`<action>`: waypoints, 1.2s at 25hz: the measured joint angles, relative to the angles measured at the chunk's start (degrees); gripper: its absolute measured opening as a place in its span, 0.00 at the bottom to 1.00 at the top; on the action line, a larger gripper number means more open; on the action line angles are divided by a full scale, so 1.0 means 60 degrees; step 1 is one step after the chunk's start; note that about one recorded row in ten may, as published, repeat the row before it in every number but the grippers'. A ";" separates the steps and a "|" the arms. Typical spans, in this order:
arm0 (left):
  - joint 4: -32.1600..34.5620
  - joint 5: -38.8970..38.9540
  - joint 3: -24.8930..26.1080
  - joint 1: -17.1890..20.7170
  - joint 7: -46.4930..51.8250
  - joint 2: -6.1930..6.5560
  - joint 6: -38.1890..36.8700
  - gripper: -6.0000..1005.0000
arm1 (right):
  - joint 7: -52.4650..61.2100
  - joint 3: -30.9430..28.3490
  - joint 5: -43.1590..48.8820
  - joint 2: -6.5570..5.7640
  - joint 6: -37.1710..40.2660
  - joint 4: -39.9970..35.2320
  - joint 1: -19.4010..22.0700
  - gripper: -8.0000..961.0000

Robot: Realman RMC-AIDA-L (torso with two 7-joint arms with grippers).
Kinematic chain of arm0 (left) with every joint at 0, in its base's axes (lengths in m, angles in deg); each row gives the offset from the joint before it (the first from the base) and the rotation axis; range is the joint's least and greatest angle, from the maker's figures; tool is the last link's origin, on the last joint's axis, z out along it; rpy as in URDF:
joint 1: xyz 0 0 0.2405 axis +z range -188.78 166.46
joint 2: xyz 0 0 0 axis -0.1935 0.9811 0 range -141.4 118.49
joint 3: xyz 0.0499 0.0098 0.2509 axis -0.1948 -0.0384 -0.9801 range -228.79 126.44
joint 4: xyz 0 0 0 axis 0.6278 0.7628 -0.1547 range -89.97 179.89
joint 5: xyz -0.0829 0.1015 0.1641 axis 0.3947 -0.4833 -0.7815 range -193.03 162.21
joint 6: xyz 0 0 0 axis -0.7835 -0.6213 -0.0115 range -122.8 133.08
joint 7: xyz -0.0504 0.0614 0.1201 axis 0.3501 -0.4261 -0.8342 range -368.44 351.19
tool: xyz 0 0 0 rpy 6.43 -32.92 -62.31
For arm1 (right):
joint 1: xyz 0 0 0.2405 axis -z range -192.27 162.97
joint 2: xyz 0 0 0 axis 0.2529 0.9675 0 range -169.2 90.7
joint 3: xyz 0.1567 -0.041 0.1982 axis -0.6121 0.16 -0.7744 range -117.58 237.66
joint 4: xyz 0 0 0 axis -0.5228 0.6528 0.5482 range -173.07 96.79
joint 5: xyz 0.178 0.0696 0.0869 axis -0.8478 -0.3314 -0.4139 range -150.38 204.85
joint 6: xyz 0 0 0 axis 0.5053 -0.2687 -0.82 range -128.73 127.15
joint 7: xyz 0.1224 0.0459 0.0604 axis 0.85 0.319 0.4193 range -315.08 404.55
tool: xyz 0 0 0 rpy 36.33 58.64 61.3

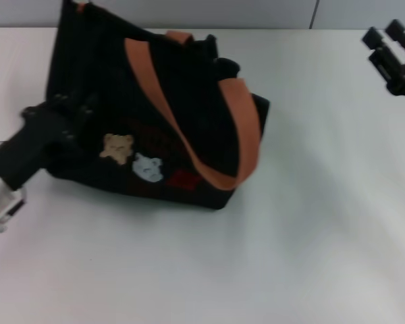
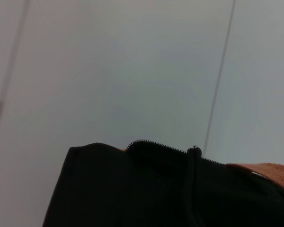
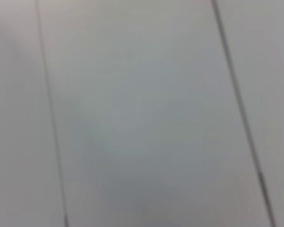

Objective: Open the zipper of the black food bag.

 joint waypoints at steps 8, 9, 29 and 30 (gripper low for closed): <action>-0.0416 0.0151 -0.0084 -0.0248 0.0118 0.0078 -0.0792 0.33 | 0.0917 0.0310 -0.0024 -0.0030 0.1086 -0.0772 0.0718 0.69; -0.0416 0.0151 -0.0084 -0.0248 0.0118 0.0078 -0.0792 0.38 | 0.0917 0.0310 -0.0024 -0.0030 0.1086 -0.0772 0.0718 0.74; 0.2989 -0.2776 -0.0963 0.1568 0.1688 0.1251 -0.4921 0.72 | 0.2023 0.4245 0.4697 -0.0146 0.4410 -0.2723 0.0113 0.84; 0.2999 -0.2983 -0.0988 0.1573 0.1691 0.1267 -0.4958 0.72 | 0.2020 0.4246 0.4815 -0.0106 0.4377 -0.2724 0.0039 0.84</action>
